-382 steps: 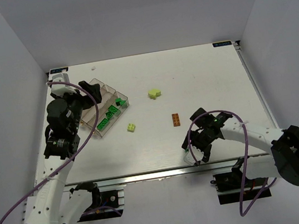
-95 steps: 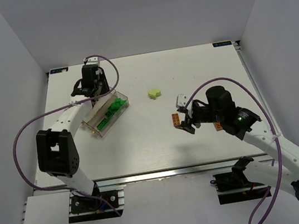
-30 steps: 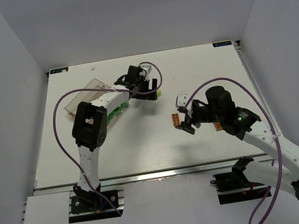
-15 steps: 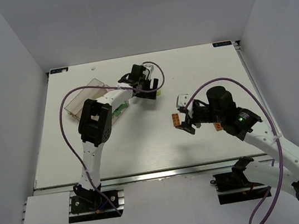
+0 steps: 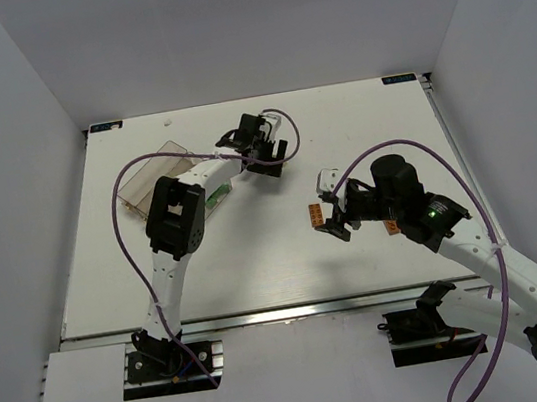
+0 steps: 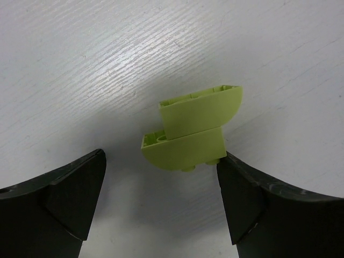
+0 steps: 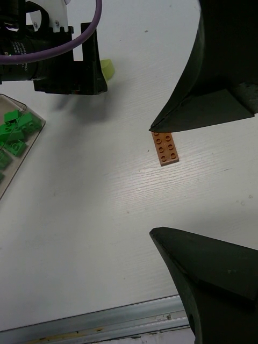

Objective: Sort the legos into containers by color

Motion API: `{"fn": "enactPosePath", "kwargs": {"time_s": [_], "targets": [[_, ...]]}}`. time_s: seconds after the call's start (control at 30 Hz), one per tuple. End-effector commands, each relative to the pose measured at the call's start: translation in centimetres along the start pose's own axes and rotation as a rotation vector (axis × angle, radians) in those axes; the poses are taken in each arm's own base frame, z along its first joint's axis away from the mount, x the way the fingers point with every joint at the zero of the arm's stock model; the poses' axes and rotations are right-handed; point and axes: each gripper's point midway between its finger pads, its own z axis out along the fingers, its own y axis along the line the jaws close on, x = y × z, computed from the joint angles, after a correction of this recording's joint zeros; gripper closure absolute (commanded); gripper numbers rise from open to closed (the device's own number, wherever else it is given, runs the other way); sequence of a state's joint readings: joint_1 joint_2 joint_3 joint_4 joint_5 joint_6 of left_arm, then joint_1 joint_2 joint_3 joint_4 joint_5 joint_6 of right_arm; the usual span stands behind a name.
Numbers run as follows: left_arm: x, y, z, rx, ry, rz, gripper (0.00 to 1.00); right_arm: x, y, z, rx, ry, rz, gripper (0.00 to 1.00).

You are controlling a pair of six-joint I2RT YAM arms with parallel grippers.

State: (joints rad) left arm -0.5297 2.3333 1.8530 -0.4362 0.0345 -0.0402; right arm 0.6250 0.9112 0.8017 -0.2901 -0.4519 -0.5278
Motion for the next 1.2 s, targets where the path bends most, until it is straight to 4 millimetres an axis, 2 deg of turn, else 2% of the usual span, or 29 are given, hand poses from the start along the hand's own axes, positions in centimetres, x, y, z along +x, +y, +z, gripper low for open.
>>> {"fn": "enactPosePath", "kwargs": {"time_s": [0.0,0.2,0.33,0.6,0.93,1.17], "targets": [[-1.4,-1.3,-0.1,0.034,-0.036,0.047,0.07,-1.1,0.0,-0.2,0.000,-0.029,-0.020,0.24],[-2.3,-2.2,-0.3,0.063,-0.071,0.045,0.07,-1.0,0.0,-0.1,-0.002,-0.025,-0.021,0.24],[-2.8,-2.1,-0.2,0.050,-0.082,0.036,0.07,-1.0,0.1,0.0,-0.002,-0.024,-0.026,0.24],[-2.1,-1.5,0.8,0.015,-0.052,0.020,0.09,-1.0,0.1,0.0,-0.002,-0.023,-0.026,0.24],[-2.6,-1.9,0.8,0.031,-0.060,0.011,0.17,-1.0,0.1,0.0,0.000,-0.023,-0.031,0.23],[-2.4,-2.3,0.3,0.053,-0.049,0.014,0.27,-1.0,0.0,0.0,0.002,-0.024,-0.032,0.23]]}}
